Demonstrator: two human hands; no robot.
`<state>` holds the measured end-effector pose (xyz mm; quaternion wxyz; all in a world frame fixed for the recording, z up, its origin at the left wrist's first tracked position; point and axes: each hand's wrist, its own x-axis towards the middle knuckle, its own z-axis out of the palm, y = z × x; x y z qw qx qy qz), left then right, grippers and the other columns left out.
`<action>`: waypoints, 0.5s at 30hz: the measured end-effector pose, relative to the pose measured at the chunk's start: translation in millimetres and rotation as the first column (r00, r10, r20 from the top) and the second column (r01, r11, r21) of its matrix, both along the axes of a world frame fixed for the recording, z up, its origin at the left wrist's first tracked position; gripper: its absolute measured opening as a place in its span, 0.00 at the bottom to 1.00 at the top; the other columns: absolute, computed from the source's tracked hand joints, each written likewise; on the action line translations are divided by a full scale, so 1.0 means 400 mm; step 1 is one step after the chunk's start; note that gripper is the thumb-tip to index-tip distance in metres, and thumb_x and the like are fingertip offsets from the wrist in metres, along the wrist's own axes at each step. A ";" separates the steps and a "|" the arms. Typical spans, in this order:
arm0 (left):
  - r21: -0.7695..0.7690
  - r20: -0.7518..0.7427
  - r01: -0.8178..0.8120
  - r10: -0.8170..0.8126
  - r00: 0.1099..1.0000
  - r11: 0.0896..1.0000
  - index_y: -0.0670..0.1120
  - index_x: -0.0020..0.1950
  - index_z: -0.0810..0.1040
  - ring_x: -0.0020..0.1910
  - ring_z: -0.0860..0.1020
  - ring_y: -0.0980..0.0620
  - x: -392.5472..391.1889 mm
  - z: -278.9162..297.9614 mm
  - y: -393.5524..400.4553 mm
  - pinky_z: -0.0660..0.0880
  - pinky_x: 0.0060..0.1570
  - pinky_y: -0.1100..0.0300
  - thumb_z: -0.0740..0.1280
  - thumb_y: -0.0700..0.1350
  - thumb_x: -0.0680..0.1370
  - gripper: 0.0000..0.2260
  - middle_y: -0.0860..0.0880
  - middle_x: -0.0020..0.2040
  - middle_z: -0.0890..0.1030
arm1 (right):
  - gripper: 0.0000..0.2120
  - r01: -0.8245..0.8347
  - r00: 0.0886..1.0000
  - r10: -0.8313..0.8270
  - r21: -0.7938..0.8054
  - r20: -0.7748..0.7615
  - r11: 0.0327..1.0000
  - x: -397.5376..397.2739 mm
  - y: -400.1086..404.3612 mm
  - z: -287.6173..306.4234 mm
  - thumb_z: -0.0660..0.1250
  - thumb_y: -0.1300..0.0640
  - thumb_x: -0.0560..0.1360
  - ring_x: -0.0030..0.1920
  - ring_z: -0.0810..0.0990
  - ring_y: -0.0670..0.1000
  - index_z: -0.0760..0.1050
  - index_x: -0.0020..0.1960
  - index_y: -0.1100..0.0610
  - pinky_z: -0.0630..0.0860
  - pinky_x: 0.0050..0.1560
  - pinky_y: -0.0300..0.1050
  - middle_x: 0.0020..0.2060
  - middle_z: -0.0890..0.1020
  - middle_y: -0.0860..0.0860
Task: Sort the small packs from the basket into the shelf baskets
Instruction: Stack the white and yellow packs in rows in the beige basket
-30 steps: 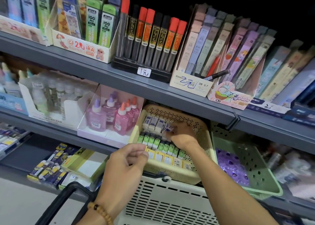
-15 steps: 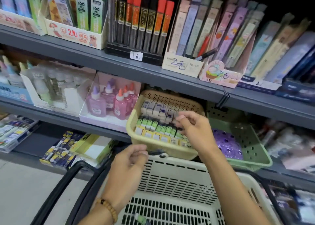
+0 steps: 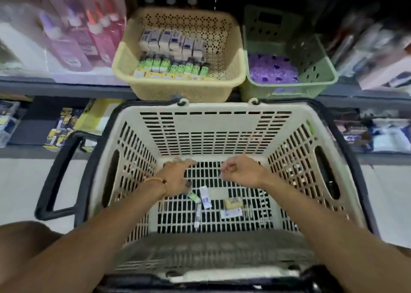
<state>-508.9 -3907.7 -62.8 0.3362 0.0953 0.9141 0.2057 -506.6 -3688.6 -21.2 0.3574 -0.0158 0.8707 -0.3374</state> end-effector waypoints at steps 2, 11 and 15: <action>-0.149 -0.065 0.210 -0.221 0.973 0.966 0.57 0.75 0.59 0.69 0.65 0.45 -0.005 -0.050 0.005 0.66 0.66 0.50 0.73 0.45 0.71 0.36 0.45 0.71 0.65 | 0.18 -0.240 0.970 0.230 0.166 0.073 0.957 0.018 0.010 -0.050 0.73 0.54 0.73 0.58 0.77 0.52 0.76 0.62 0.56 0.74 0.61 0.47 0.58 0.78 0.51; -0.222 -0.143 0.473 -0.508 0.849 0.853 0.58 0.58 0.70 0.55 0.64 0.55 0.024 -0.144 -0.008 0.68 0.60 0.53 0.68 0.52 0.75 0.12 0.55 0.59 0.70 | 0.21 -0.594 0.763 0.646 0.413 0.018 0.690 0.078 0.020 -0.175 0.76 0.51 0.69 0.50 0.73 0.47 0.69 0.56 0.52 0.69 0.49 0.39 0.50 0.74 0.47; 0.012 -0.040 0.233 -0.232 0.972 0.972 0.53 0.52 0.69 0.48 0.72 0.52 0.029 -0.103 -0.006 0.69 0.45 0.59 0.66 0.52 0.78 0.07 0.52 0.48 0.72 | 0.10 -0.523 0.827 0.561 0.391 0.019 0.757 0.050 0.022 -0.174 0.72 0.56 0.73 0.41 0.76 0.48 0.70 0.48 0.54 0.73 0.40 0.39 0.42 0.76 0.50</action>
